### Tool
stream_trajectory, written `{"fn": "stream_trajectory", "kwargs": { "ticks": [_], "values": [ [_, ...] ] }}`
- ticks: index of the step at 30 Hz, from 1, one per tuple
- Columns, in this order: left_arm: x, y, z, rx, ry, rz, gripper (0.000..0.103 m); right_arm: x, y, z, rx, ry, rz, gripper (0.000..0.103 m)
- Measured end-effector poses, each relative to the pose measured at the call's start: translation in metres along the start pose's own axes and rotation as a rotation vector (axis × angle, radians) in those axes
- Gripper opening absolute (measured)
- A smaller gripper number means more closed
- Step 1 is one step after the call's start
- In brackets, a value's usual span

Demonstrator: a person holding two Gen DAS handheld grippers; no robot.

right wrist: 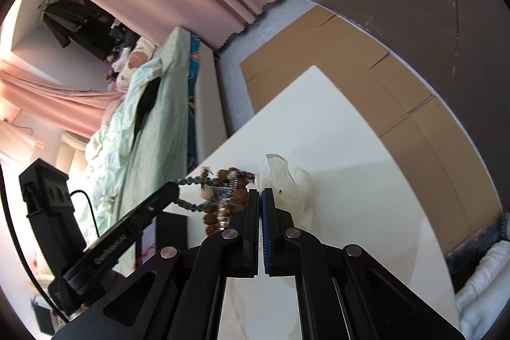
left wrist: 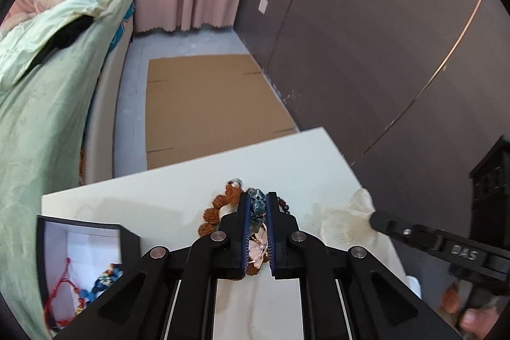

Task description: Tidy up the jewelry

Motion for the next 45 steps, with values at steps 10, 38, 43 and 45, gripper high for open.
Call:
{"fn": "stream_trajectory", "kwargs": {
  "ticks": [10,38,43,45],
  "values": [
    [0.000,0.005,0.065,-0.038,-0.128,0.011,0.009,-0.006,0.031,-0.005,0.112,-0.012,0.017,0.003],
    [-0.039,0.140,0.164,-0.060,-0.290,0.253,0.009,-0.078,0.188,-0.079,0.286,0.056,0.270,0.004],
    [-0.039,0.144,0.162,-0.092,-0.277,0.270,0.009,-0.075,0.178,-0.077,0.211,0.033,0.254,0.070],
    [-0.039,0.143,0.159,-0.104,-0.264,0.277,0.009,-0.070,0.172,-0.073,0.206,0.034,0.247,0.070]
  ]
}}
Point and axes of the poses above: each gripper's, at about its wrist camera, not at the fingertips, and z roughly against the way its jaws point, y to its left, x to its top, the point moved 1 cm from there along -z, roughly the way its jaws point, and after that the axes turned 8 degrees about -x, right-handed, at the moved point
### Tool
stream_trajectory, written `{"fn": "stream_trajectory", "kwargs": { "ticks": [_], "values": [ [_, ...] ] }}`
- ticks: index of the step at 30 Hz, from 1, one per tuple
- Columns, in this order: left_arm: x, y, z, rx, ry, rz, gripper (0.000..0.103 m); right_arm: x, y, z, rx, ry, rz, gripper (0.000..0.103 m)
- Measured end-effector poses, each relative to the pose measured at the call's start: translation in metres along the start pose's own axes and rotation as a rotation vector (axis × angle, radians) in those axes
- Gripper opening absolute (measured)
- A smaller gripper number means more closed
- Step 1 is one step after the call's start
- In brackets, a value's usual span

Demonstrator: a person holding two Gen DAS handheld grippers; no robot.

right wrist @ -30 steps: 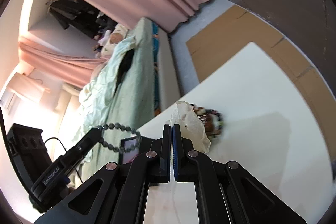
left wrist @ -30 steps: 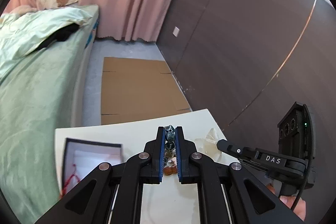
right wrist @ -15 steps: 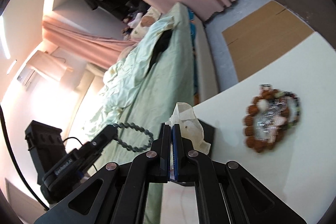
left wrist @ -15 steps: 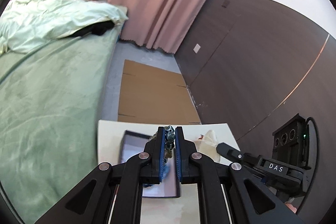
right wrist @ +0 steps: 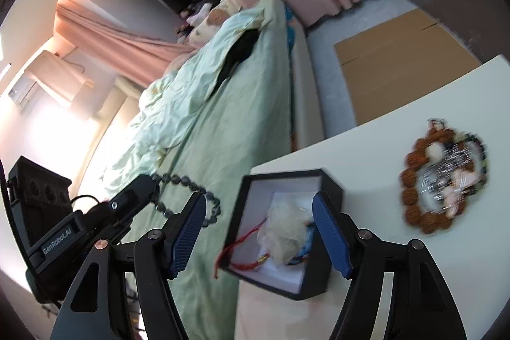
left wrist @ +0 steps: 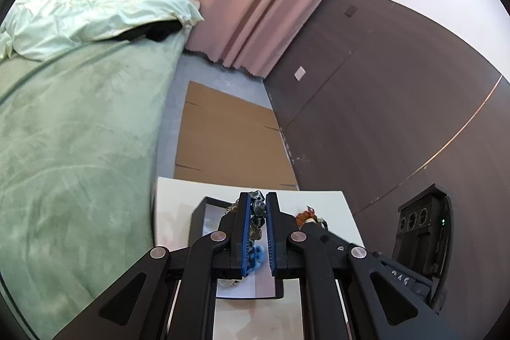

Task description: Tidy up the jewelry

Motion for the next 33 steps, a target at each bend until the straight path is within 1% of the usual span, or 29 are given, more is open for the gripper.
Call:
{"fn": "stream_trajectory", "kwargs": {
  "ticks": [4,9,11,12,13,14,15,21,24,29,32,33],
  "values": [
    [-0.001,-0.002,-0.008,-0.019,0.021,0.012,0.009,0.005,-0.011,0.015,-0.043,-0.025,-0.013,0.070],
    [-0.003,-0.011,-0.014,-0.003,0.034,-0.001,0.011,0.010,-0.031,0.032,-0.074,-0.048,-0.061,0.070],
    [-0.004,-0.010,-0.017,0.002,0.041,0.007,0.022,0.012,-0.041,0.042,-0.090,-0.070,-0.084,0.070],
    [-0.005,-0.009,-0.018,0.009,0.047,0.015,0.043,0.014,-0.048,0.048,-0.095,-0.082,-0.101,0.070],
    [-0.006,-0.009,-0.019,0.009,0.044,0.019,0.068,0.015,-0.051,0.052,-0.098,-0.090,-0.112,0.070],
    [-0.008,-0.010,-0.017,0.003,0.030,0.020,0.076,0.016,-0.057,0.058,-0.102,-0.099,-0.128,0.070],
    [-0.008,-0.011,-0.016,0.001,0.018,0.018,0.082,0.016,-0.061,0.061,-0.105,-0.104,-0.137,0.070],
    [-0.016,-0.033,-0.019,0.006,0.019,-0.051,0.082,0.017,-0.085,0.084,-0.150,-0.117,-0.187,0.070],
    [-0.023,-0.044,-0.027,0.009,0.035,-0.095,0.082,0.017,-0.095,0.094,-0.178,-0.129,-0.205,0.070],
    [-0.035,-0.061,-0.043,0.006,0.059,-0.146,0.081,0.013,-0.112,0.105,-0.209,-0.117,-0.241,0.070],
    [-0.040,-0.069,-0.055,-0.005,0.080,-0.161,0.075,0.010,-0.122,0.110,-0.233,-0.109,-0.257,0.070],
    [-0.042,-0.072,-0.059,-0.009,0.088,-0.168,0.072,0.008,-0.126,0.111,-0.240,-0.105,-0.267,0.070]
  ]
}}
Point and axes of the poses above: each gripper's, at about its wrist camera, not at the fingertips, and z roughly against the way its jaws point, y to its left, x to its top, the point moved 1 cm from there along -z, roughly the way its jaws point, and after that the axes turned 8 degrees about -x, right-handed, at the moved point
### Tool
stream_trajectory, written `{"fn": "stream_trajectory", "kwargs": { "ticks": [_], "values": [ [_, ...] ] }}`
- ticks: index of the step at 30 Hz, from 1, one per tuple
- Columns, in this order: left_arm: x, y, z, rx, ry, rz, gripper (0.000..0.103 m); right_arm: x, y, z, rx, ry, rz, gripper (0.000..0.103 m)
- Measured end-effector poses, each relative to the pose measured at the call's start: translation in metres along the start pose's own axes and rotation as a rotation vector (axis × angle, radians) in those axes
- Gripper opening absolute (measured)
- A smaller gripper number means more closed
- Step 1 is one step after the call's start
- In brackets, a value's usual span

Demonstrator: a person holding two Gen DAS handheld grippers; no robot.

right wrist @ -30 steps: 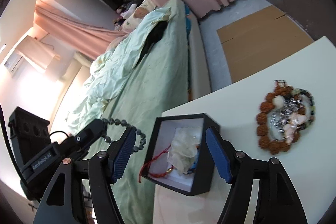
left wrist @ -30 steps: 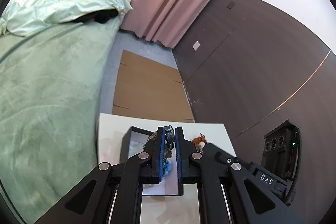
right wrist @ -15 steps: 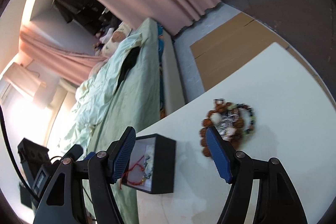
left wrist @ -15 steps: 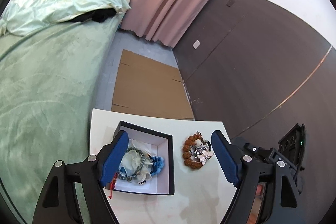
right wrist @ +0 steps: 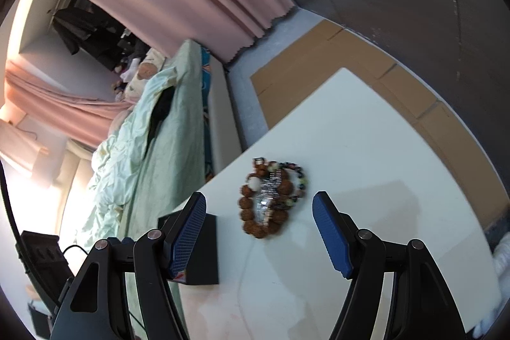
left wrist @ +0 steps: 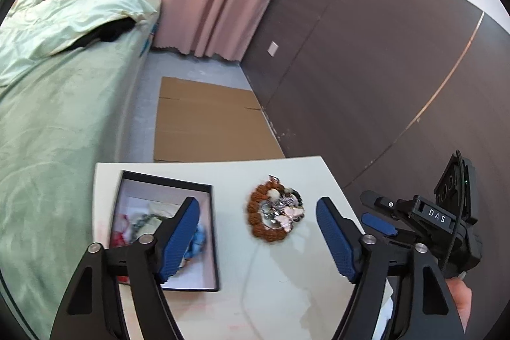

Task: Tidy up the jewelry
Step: 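Move the left tool back to the rudraksha jewelry pile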

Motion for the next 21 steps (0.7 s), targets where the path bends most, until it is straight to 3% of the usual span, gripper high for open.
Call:
{"fn": "stream_trajectory", "kwargs": {
  "ticks": [3,10,21],
  "values": [
    [-0.005,-0.010,-0.014,-0.011,0.031,-0.025,0.058,0.001,-0.013,-0.002,-0.010,0.026,-0.026,0.070],
    [-0.015,-0.027,-0.049,-0.025,0.091,-0.056,0.038,0.008,-0.032,0.002,-0.009,0.028,-0.059,0.067],
    [-0.023,-0.038,-0.094,-0.025,0.135,-0.048,0.026,0.017,-0.038,-0.008,0.029,0.058,-0.099,0.062]
  ]
}}
Point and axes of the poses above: each gripper's, at about its wrist camera, not at the fingertips, and z roughly against the way its jaws point, y to its left, x to its top, the point moved 1 cm from there along -z, roughly the way its jaws point, and after that the axes turned 8 degrees about -x, right-handed, at the moved point
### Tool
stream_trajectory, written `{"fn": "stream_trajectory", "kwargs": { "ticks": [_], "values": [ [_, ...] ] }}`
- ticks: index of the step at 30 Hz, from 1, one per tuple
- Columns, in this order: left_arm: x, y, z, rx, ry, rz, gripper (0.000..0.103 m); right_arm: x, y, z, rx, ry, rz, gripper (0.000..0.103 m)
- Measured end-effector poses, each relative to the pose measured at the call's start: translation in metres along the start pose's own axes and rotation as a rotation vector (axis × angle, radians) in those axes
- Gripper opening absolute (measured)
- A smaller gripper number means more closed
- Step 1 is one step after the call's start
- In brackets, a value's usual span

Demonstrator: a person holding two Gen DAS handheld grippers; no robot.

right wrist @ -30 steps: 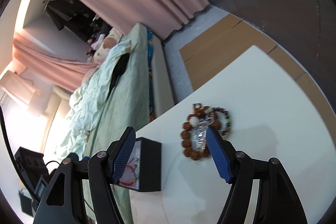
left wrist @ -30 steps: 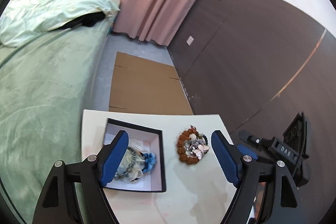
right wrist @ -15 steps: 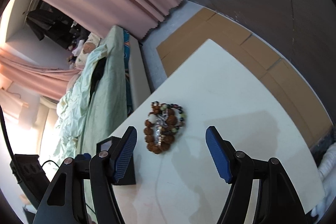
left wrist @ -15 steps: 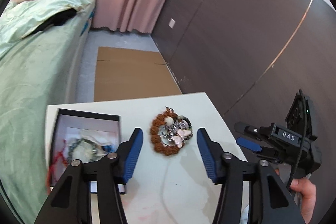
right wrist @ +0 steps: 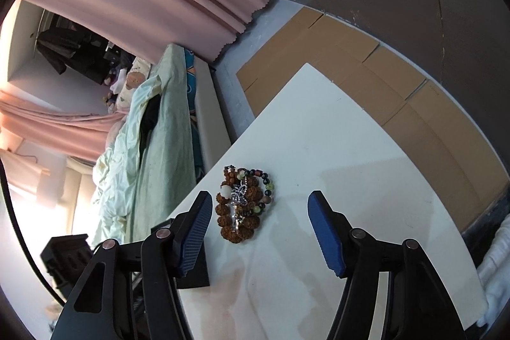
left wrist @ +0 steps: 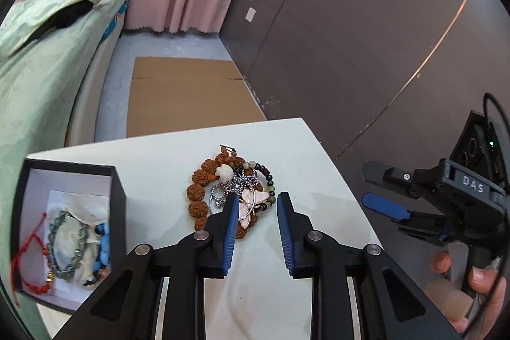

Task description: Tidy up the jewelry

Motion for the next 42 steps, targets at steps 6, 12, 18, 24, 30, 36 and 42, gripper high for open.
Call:
{"fn": "stream_trajectory", "kwargs": {
  "ticks": [6,12,18,24,30,36,42],
  "values": [
    [0.003,0.001,-0.019,-0.019,0.021,0.029,0.026,0.007,-0.001,-0.002,0.012,0.002,-0.020,0.061],
    [0.006,0.009,-0.036,-0.024,0.035,0.081,0.018,0.015,0.001,-0.004,0.017,0.000,-0.030,0.061],
    [0.006,0.012,-0.047,-0.027,0.059,0.109,0.018,0.020,0.002,-0.008,0.019,0.003,-0.038,0.061],
    [0.004,0.017,-0.055,-0.026,0.053,0.134,0.017,0.019,0.004,-0.008,0.019,0.006,-0.038,0.061],
    [-0.001,0.031,-0.060,-0.053,0.049,0.211,0.004,0.018,0.003,-0.009,0.017,0.010,-0.037,0.061],
    [0.002,0.028,-0.048,-0.071,0.033,0.208,0.003,0.017,0.003,-0.010,0.015,0.010,-0.035,0.061],
    [0.008,0.024,-0.026,-0.110,0.008,0.211,0.002,0.015,0.010,-0.019,0.010,0.034,-0.017,0.061]
  ]
}}
Point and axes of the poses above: each gripper's, at about its wrist camera, not at the fingertips, and z roughly against the way its jaws point, y to its left, x to its top, the point moved 1 cm from there along -z, roughly the way its jaws point, and after that the axes turned 8 degrees about -x, right-handed, at the moved point
